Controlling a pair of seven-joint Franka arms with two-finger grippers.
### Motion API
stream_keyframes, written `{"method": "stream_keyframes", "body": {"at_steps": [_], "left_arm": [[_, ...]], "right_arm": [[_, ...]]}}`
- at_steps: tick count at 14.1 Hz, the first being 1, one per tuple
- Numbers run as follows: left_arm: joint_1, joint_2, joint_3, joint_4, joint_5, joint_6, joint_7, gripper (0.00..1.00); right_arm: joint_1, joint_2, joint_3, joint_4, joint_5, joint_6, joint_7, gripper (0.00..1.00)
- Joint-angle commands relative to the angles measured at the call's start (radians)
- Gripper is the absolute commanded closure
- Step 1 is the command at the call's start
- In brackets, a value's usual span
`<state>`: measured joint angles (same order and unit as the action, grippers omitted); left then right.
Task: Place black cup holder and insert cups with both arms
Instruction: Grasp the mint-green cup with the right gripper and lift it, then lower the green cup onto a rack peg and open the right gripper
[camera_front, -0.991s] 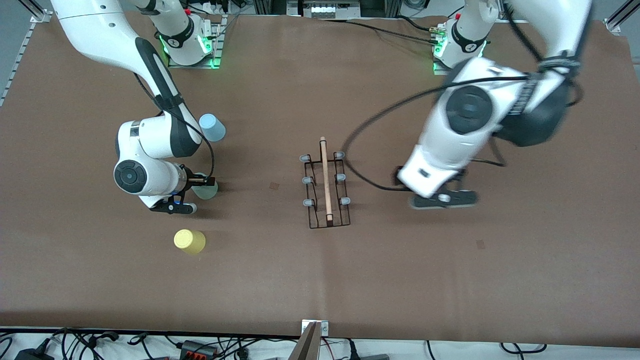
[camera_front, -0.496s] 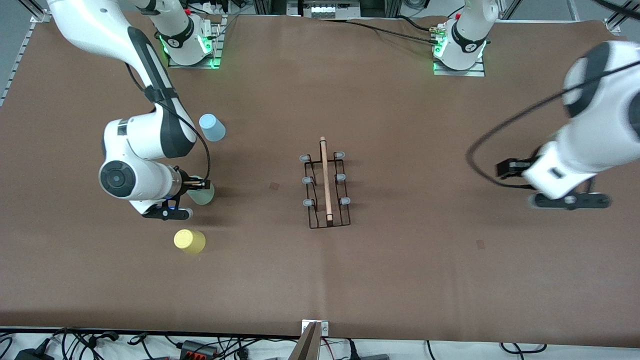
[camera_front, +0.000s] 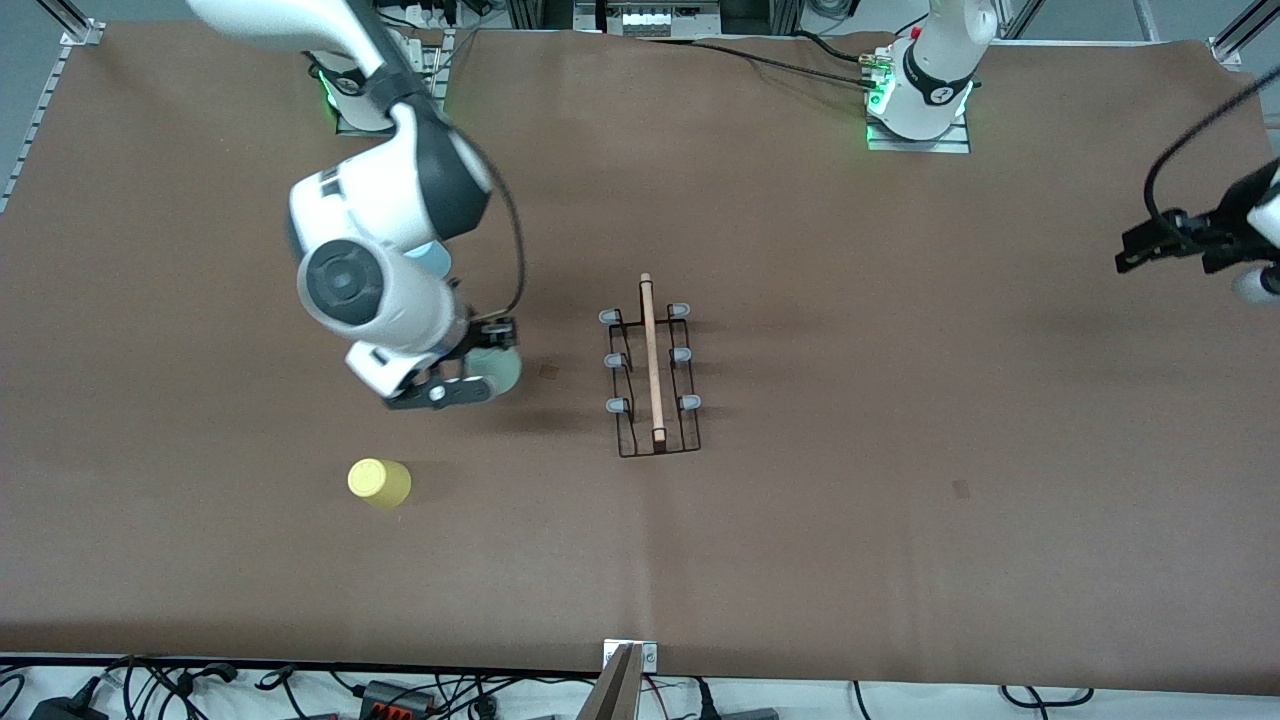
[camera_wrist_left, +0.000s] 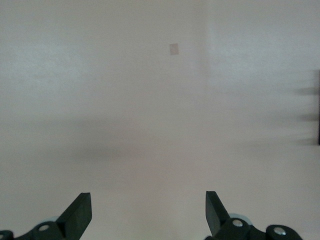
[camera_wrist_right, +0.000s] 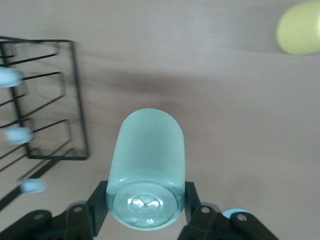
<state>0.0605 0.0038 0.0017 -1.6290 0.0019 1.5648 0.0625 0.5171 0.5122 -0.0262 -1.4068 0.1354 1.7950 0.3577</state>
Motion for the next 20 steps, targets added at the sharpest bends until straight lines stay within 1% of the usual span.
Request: {"method": "stream_keyframes", "body": {"at_steps": [1, 3, 6, 8, 10, 14, 16, 20], "left_arm": [[-0.033, -0.027, 0.009, -0.051, 0.021, 0.023, -0.013, 0.0], [-0.037, -0.025, 0.006, -0.049, 0.041, 0.023, -0.035, 0.0], [-0.054, -0.034, 0.004, -0.055, 0.067, 0.006, -0.096, 0.0], [-0.059, -0.054, 0.006, -0.058, 0.067, -0.011, -0.098, 0.0], [-0.059, -0.053, 0.01, -0.052, 0.067, -0.026, -0.098, 0.0], [-0.05, -0.042, 0.001, -0.046, 0.067, -0.016, -0.096, 0.0], [-0.051, -0.027, -0.002, -0.034, 0.067, 0.003, -0.096, 0.0], [-0.042, -0.036, 0.0, -0.037, 0.066, -0.009, -0.085, 0.0]], "right_arm": [[0.044, 0.008, -0.005, 0.051, 0.015, -0.022, 0.027, 0.68], [0.096, 0.012, -0.004, 0.051, 0.015, -0.02, 0.07, 0.68], [0.141, 0.02, -0.003, 0.051, 0.029, -0.02, 0.096, 0.68], [0.147, 0.029, -0.003, 0.051, 0.131, -0.02, 0.098, 0.68], [0.15, 0.034, -0.004, 0.049, 0.135, -0.016, 0.101, 0.68], [0.161, 0.075, -0.003, 0.051, 0.141, -0.009, 0.103, 0.68], [0.173, 0.078, -0.003, 0.051, 0.142, -0.011, 0.101, 0.68], [0.175, 0.083, -0.003, 0.049, 0.142, -0.009, 0.096, 0.68]]}}
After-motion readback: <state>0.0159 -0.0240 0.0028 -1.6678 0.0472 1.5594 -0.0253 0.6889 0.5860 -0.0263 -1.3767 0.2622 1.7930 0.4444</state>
